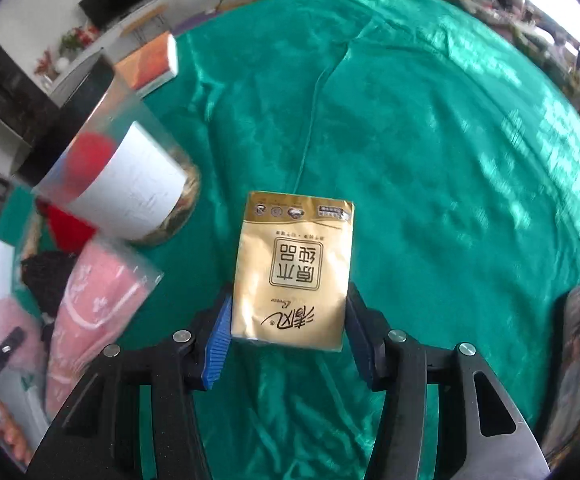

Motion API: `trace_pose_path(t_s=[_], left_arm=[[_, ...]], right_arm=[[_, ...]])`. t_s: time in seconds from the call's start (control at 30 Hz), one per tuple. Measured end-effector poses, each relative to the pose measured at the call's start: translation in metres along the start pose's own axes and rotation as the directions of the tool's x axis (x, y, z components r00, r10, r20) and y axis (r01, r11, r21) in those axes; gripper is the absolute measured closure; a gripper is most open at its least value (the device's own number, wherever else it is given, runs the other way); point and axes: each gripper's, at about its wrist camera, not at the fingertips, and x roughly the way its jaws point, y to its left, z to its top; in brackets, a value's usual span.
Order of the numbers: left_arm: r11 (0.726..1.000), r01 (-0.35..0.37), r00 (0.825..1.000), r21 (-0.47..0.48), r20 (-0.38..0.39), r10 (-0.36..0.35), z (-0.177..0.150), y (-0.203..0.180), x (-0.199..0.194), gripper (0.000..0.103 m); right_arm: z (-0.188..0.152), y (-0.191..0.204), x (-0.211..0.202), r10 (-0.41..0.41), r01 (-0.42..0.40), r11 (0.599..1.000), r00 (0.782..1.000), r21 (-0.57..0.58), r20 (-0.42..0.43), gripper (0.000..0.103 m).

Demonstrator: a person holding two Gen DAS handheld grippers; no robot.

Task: Organize soft objects
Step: 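Carry both items over the white box and open both tools to drop them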

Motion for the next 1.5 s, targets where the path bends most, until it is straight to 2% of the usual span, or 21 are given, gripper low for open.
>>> trace_pose_path(t_s=[0.1,0.23,0.3,0.37,0.5,0.57,0.63,0.73,0.77,0.8,0.87,0.9,0.93,1.0,1.13,1.17,1.27,1.33,1.37,1.43,1.5], left_arm=[[0.999,0.031,0.999,-0.012,0.045,-0.031,0.005,-0.001,-0.019,0.070],[0.995,0.100,0.990,-0.018,0.101,-0.097,0.013,-0.001,-0.051,0.070],[0.992,0.123,0.983,-0.006,0.139,-0.121,0.015,0.002,-0.076,0.070],[0.991,0.131,0.976,0.000,0.175,-0.129,0.011,0.012,-0.103,0.070],[0.996,0.089,0.969,-0.014,0.231,-0.084,-0.005,0.057,-0.160,0.070],[0.999,0.033,0.964,-0.037,0.264,-0.022,-0.015,0.089,-0.192,0.070],[0.997,-0.043,0.956,-0.071,0.287,0.062,-0.026,0.121,-0.216,0.069],[0.969,-0.199,0.933,-0.144,0.274,0.232,-0.045,0.169,-0.239,0.064],[0.952,-0.253,0.921,-0.171,0.259,0.291,-0.051,0.185,-0.241,0.046],[0.935,-0.291,0.910,-0.201,0.245,0.336,-0.057,0.200,-0.242,0.023],[0.907,-0.326,0.890,-0.268,0.236,0.390,-0.069,0.219,-0.243,0.007],[0.900,-0.324,0.884,-0.293,0.246,0.398,-0.075,0.223,-0.243,0.007],[0.896,-0.317,0.881,-0.311,0.254,0.400,-0.079,0.227,-0.245,0.007],[0.898,-0.300,0.881,-0.322,0.268,0.390,-0.085,0.222,-0.240,0.007],[0.935,-0.229,0.899,-0.269,0.309,0.309,-0.082,0.195,-0.226,0.007],[0.949,-0.206,0.907,-0.239,0.318,0.277,-0.080,0.181,-0.222,0.007],[0.987,-0.117,0.931,-0.111,0.334,0.148,-0.077,0.131,-0.210,0.007],[0.998,-0.063,0.945,-0.001,0.321,0.059,-0.080,0.087,-0.200,0.007],[0.997,-0.033,0.953,0.066,0.302,0.011,-0.084,0.064,-0.191,0.006],[0.982,0.016,0.971,0.187,0.233,-0.060,-0.097,0.022,-0.167,0.004],[0.954,0.047,0.990,0.295,0.115,-0.085,-0.114,-0.016,-0.127,0.004]], right_arm=[[0.021,-0.004,-0.031,0.001,-0.004,1.000,0.991,0.022,0.131,0.049],[0.042,0.026,-0.101,0.022,0.001,0.998,0.942,-0.068,0.334,0.049],[0.044,0.057,-0.133,0.092,-0.037,0.988,0.923,-0.152,0.373,0.049],[0.035,0.096,-0.152,0.170,-0.085,0.968,0.915,-0.238,0.366,0.049],[-0.013,0.187,-0.170,0.345,-0.213,0.884,0.898,-0.415,0.274,0.049],[-0.048,0.239,-0.175,0.461,-0.333,0.813,0.869,-0.478,0.179,0.049],[-0.082,0.279,-0.182,0.555,-0.441,0.739,0.827,-0.509,0.089,0.049],[-0.129,0.340,-0.194,0.671,-0.574,0.606,0.741,-0.551,-0.034,0.049],[-0.144,0.359,-0.195,0.697,-0.612,0.562,0.712,-0.556,-0.080,0.047],[-0.154,0.374,-0.193,0.713,-0.642,0.528,0.691,-0.555,-0.121,0.042],[-0.172,0.399,-0.184,0.719,-0.691,0.466,0.660,-0.553,-0.218,0.034],[-0.178,0.404,-0.179,0.714,-0.699,0.456,0.657,-0.551,-0.242,0.034],[-0.183,0.403,-0.174,0.711,-0.698,0.459,0.660,-0.550,-0.244,0.034],[-0.185,0.387,-0.164,0.701,-0.670,0.489,0.683,-0.559,-0.205,0.034],[-0.181,0.307,-0.132,0.635,-0.538,0.652,0.772,-0.535,-0.003,0.034],[-0.179,0.278,-0.121,0.594,-0.490,0.715,0.802,-0.499,0.063,0.034],[-0.166,0.189,-0.091,0.447,-0.357,0.867,0.865,-0.349,0.226,0.034],[-0.162,0.143,-0.074,0.306,-0.236,0.938,0.906,-0.253,0.292,0.033],[-0.158,0.122,-0.065,0.211,-0.151,0.967,0.926,-0.204,0.313,0.032],[-0.158,0.098,-0.055,0.093,-0.046,0.987,0.942,-0.151,0.323,0.032],[-0.153,0.082,-0.052,0.059,-0.043,0.997,0.955,-0.062,0.289,0.032]])
